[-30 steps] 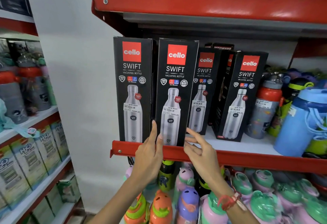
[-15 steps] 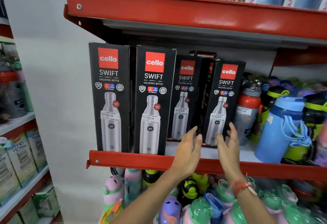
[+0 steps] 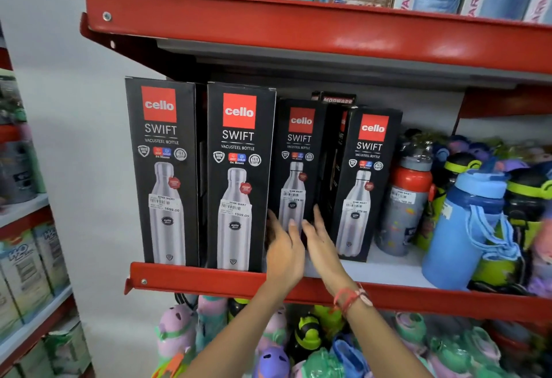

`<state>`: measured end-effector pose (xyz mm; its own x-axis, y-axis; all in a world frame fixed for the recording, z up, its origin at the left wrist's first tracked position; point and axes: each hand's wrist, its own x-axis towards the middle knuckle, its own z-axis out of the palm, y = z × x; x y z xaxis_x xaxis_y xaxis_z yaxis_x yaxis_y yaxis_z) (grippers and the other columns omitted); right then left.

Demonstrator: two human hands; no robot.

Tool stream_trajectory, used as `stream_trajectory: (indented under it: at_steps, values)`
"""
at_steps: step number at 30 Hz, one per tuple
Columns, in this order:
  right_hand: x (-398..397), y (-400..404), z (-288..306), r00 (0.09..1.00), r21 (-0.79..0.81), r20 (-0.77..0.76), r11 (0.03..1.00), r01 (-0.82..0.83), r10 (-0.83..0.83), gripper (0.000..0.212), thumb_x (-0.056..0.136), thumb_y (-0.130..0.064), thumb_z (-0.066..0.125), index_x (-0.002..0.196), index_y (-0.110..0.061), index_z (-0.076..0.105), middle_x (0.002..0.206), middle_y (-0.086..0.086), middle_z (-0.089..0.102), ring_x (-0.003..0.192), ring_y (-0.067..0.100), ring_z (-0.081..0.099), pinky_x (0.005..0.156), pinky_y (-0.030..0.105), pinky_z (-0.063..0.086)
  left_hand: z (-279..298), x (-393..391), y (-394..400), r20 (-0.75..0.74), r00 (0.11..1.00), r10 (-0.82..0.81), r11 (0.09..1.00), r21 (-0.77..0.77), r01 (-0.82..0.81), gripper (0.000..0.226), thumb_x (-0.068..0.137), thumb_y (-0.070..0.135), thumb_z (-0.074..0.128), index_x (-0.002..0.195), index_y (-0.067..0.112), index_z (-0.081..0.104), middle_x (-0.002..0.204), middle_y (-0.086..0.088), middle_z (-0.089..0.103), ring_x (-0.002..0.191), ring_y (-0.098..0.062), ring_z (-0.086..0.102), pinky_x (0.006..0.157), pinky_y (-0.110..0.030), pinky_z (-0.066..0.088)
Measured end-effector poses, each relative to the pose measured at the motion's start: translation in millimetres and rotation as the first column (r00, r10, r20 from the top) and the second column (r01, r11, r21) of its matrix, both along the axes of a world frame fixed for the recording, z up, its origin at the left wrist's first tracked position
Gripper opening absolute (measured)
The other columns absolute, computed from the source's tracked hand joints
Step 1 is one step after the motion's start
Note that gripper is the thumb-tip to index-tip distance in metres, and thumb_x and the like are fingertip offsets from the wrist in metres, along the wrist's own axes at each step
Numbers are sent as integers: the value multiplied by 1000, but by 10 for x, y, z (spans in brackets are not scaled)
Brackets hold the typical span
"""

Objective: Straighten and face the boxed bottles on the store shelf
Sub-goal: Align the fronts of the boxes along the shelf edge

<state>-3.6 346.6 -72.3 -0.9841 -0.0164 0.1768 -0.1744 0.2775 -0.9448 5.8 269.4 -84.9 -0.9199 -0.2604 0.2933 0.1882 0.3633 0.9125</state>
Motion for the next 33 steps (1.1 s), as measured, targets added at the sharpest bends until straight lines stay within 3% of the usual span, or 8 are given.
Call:
stream_trajectory:
  at_steps: [4, 10, 13, 15, 17, 24, 29, 33]
  values:
    - [0, 39, -57, 1000, -17, -22, 1000, -2, 2, 52, 99, -39, 32, 147, -40, 15, 156, -5, 27, 142, 18, 27, 114, 35, 20, 77, 119, -26, 60, 998, 35, 997, -77, -30, 57, 101, 35, 25, 151, 17, 4, 155, -15, 30, 138, -33, 36, 108, -38, 30]
    - [362, 216, -165, 996, 21, -90, 1000, 7, -5, 45, 98, -45, 32, 142, -48, 25, 148, -12, 39, 138, 15, 35, 108, 30, 29, 17, 536, -132, 9, 1000, 3, 985, -172, -1, 54, 100, 40, 21, 150, 24, 13, 148, -12, 43, 133, -32, 42, 107, -41, 33]
    - [521, 283, -200, 995, 10, -99, 1000, 27, -25, 42, 96, -48, 33, 137, -55, 30, 145, -13, 43, 134, 15, 42, 109, 33, 33, 36, 742, -236, -49, 999, 12, 990, -140, -19, 48, 100, 39, 22, 146, 28, 27, 109, -1, 69, 103, -27, 62, 96, -40, 42]
    - [599, 303, -207, 993, 18, -112, 999, 40, -38, 39, 97, -47, 33, 134, -58, 31, 140, -13, 49, 128, 12, 48, 106, 32, 36, 51, 836, -287, -75, 997, 15, 994, -105, -23, 44, 100, 36, 24, 143, 30, 36, 73, 17, 60, 79, -14, 61, 85, -34, 44]
    - [664, 305, -209, 991, 38, -124, 998, 50, -45, 37, 98, -45, 31, 133, -59, 32, 128, -12, 56, 117, 10, 55, 97, 27, 37, 30, 873, -344, -83, 996, 22, 996, -89, -29, 42, 101, 36, 25, 140, 33, 41, 57, 17, 47, 64, 0, 53, 78, -31, 40]
    - [691, 333, -272, 988, 10, -143, 999, 53, -51, 33, 97, -46, 30, 115, -74, 36, 133, -4, 57, 117, 13, 60, 104, 33, 41, -34, 913, -459, -65, 998, -25, 1000, -19, 24, 43, 100, 40, 24, 135, 34, 49, 67, 19, 51, 82, -5, 59, 97, -34, 43]
    - [621, 492, -294, 974, -91, -198, 991, 95, -111, 34, 97, -42, 34, 122, -49, 56, 124, -7, 65, 111, 7, 63, 106, 41, 41, -67, 986, -286, -321, 942, 102, 990, -59, -127, 38, 99, 33, 29, 129, 25, 51, 114, 7, 49, 105, -6, 52, 94, -18, 38]
    - [416, 738, -207, 930, -186, -204, 945, 270, -306, 41, 89, -55, 37, 124, -40, 55, 129, -9, 61, 121, 13, 54, 106, 41, 40, 55, 865, 130, -342, 920, -192, 981, -95, 169, 35, 100, 30, 32, 127, 21, 52, 122, 3, 59, 112, -1, 54, 98, -22, 41]
